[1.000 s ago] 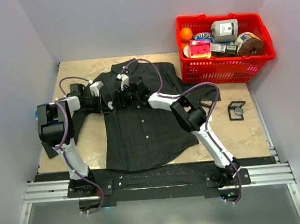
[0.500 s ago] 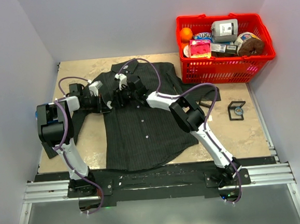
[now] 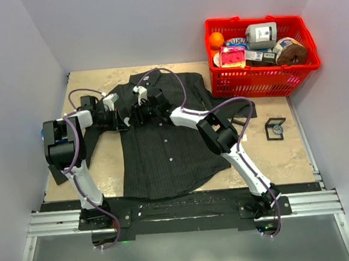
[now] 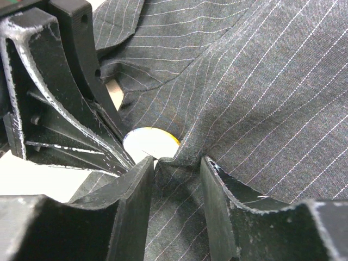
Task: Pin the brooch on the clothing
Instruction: Close the brooch on the flattened clothing.
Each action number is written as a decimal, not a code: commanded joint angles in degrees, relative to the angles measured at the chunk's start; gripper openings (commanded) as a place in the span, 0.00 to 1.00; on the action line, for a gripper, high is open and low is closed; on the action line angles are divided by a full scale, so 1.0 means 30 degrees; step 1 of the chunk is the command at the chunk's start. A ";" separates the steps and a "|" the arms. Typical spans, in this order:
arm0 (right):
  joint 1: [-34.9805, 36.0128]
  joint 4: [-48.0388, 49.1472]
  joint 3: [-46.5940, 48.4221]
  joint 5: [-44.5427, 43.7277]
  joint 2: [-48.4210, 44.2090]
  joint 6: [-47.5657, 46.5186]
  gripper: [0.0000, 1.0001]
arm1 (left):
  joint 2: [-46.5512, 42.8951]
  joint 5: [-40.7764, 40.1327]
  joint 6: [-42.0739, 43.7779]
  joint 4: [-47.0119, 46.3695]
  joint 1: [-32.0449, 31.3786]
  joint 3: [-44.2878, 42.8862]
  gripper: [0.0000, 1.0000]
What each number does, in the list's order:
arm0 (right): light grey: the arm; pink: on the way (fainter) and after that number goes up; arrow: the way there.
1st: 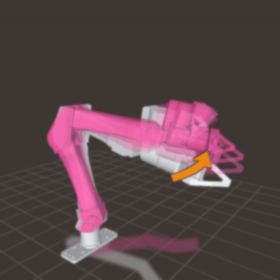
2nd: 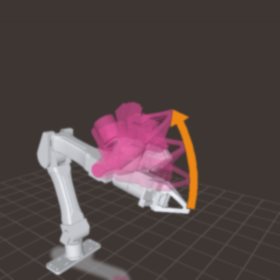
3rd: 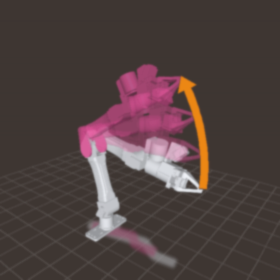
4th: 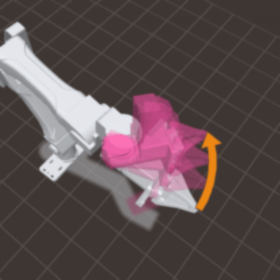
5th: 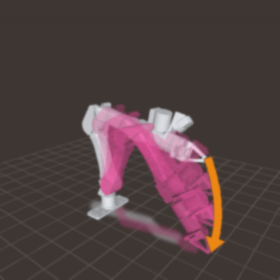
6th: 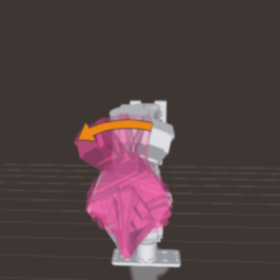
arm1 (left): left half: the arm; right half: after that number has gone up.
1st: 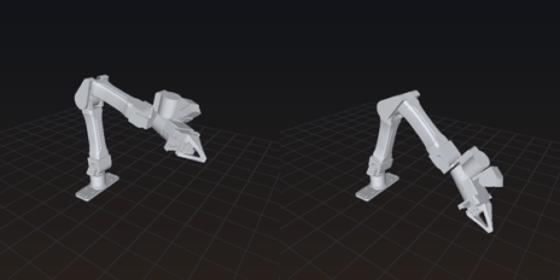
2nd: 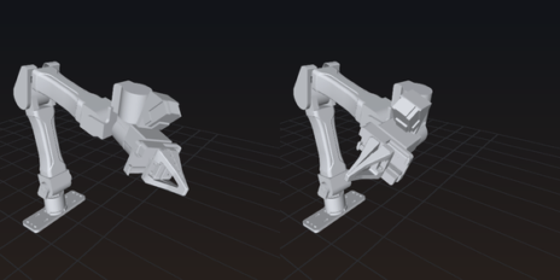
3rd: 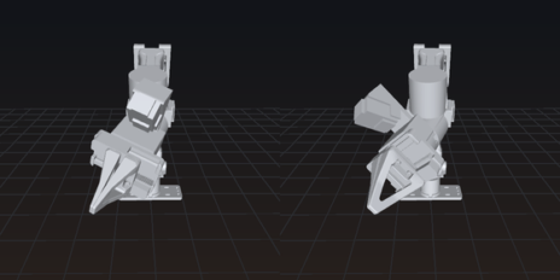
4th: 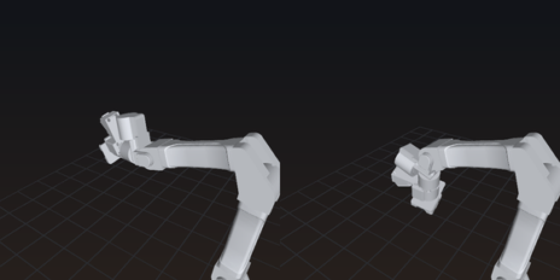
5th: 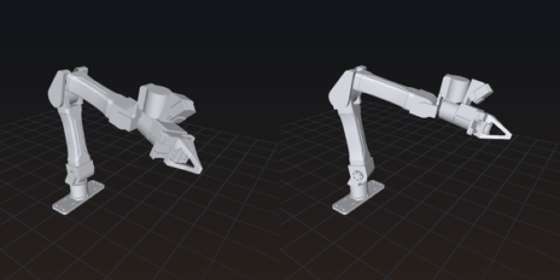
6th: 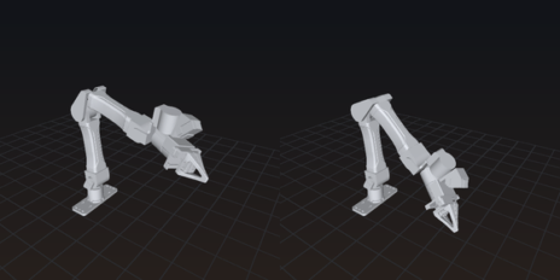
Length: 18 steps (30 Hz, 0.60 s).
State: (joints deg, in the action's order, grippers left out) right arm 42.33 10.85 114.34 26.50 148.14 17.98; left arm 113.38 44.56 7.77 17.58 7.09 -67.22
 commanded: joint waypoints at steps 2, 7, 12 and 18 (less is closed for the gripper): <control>0.0305 0.0514 -0.0381 -0.0162 -0.0130 -0.0338 0.42 | 0.0731 -0.1258 -0.0305 0.0524 -0.0050 -0.0473 0.00; 0.0306 0.0514 -0.0176 -0.0104 -0.0043 -0.0338 0.38 | 0.0761 -0.1258 -0.0334 0.0613 -0.0079 -0.0532 0.00; 0.0334 0.0572 -0.0204 0.0014 -0.0072 -0.0397 0.36 | 0.0614 -0.1287 -0.0451 0.0525 -0.0079 -0.0561 0.00; 0.0393 0.0690 -0.0234 0.0043 -0.0218 -0.0513 0.34 | 0.0643 -0.1520 -0.0568 0.0613 -0.0079 -0.0649 0.00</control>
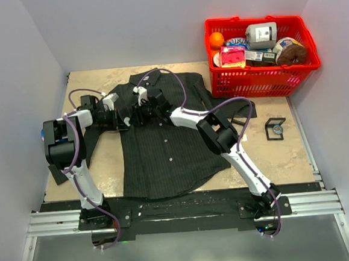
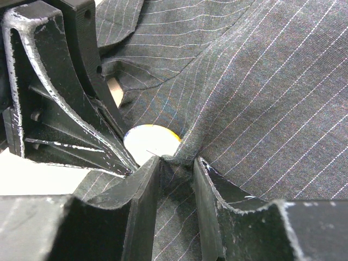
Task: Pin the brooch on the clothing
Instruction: Close the brooch on the flattened clothing.
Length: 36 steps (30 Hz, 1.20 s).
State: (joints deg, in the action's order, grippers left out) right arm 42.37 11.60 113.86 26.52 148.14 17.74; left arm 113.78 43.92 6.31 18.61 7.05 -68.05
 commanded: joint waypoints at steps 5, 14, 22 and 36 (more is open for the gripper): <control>0.0613 0.0266 -0.0103 -0.0169 -0.0335 -0.0932 0.34 | 0.0424 -0.1574 -0.0315 0.0271 -0.0123 -0.0519 0.00; 0.0906 0.0178 0.0014 -0.0316 -0.0394 -0.1283 0.32 | 0.0395 -0.1838 -0.0315 0.0358 -0.0504 -0.0578 0.00; 0.0819 -0.0027 -0.0687 -0.0374 -0.0832 -0.1255 0.34 | 0.0219 -0.2072 -0.0285 0.0447 -0.0533 -0.0636 0.00; -0.0734 0.2082 -0.3532 0.0387 -0.2651 0.0649 0.60 | 0.0600 -0.1721 0.0183 0.0447 -0.0504 -0.0549 0.00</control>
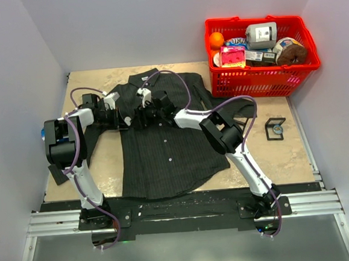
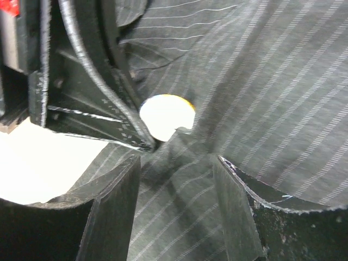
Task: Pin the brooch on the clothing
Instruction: Close the brooch on the flattened clothing.
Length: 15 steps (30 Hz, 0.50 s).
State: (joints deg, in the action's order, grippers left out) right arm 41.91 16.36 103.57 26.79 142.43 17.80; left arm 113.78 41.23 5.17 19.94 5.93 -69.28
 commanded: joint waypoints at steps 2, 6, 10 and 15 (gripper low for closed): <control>-0.0785 0.0494 0.0308 0.0271 -0.0398 0.1008 0.58 | 0.0658 -0.0853 0.0591 0.0002 -0.0132 -0.0141 0.00; -0.0787 0.0114 0.1246 0.0007 0.0246 0.1185 0.56 | 0.0630 -0.0737 0.0592 0.0002 -0.0132 -0.0141 0.00; -0.0787 -0.0180 0.1951 -0.0110 0.0891 0.1389 0.54 | 0.0571 -0.0737 0.0592 -0.0027 -0.0132 -0.0141 0.00; -0.0699 -0.0209 0.2303 -0.0051 0.1244 0.1507 0.52 | 0.0541 -0.0678 0.0621 -0.0027 -0.0103 -0.0141 0.00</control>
State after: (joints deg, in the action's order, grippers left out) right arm 39.53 15.92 107.81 26.57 145.16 21.50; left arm 113.78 41.30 5.37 19.94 5.93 -69.28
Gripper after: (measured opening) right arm 0.528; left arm 0.030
